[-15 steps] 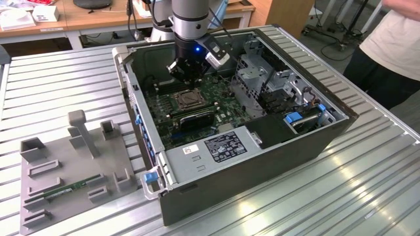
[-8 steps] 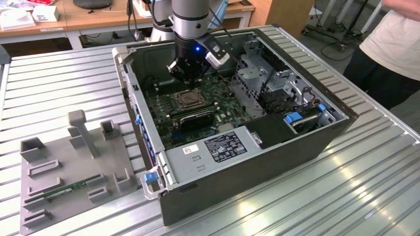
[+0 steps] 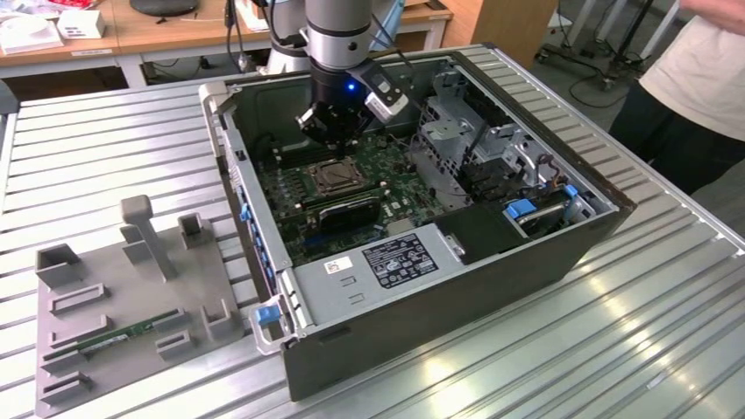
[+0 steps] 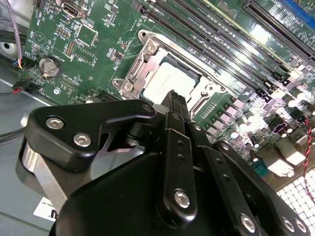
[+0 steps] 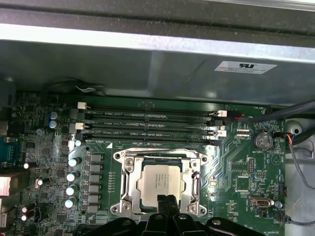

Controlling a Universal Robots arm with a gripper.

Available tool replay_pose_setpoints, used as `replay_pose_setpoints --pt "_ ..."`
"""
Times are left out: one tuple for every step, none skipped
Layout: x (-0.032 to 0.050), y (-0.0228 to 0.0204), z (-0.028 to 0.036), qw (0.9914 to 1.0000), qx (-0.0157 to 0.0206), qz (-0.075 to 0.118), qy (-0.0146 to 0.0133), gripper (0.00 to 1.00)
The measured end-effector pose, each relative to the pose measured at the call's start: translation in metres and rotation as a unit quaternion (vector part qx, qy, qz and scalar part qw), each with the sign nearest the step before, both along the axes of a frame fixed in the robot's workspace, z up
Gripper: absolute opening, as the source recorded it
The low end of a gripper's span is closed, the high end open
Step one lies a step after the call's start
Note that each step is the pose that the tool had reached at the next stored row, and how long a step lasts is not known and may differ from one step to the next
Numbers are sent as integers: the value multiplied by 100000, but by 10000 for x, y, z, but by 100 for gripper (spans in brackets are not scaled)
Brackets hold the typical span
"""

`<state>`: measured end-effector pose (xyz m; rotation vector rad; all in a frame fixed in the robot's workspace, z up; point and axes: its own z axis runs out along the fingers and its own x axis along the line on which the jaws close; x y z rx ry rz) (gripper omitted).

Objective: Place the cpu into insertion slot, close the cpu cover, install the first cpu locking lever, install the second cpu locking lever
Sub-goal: 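Install the second cpu locking lever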

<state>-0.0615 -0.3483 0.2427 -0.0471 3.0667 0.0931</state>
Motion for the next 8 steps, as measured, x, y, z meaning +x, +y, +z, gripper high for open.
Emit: replay_pose_setpoints --pt "0 0 0 100000 -1 1 3 11" --pt "0 0 0 100000 -1 1 -1 11" --pt "0 -1 1 100000 -5 0 3 11" --pt "-1 -1 4 100000 -13 -1 8 11" --pt "0 -1 10 100000 -13 1 8 11" --pt "0 -1 16 100000 -8 0 4 11" --pt "0 -1 23 100000 -6 0 2 11" --pt "0 0 25 100000 -8 1 -1 11"
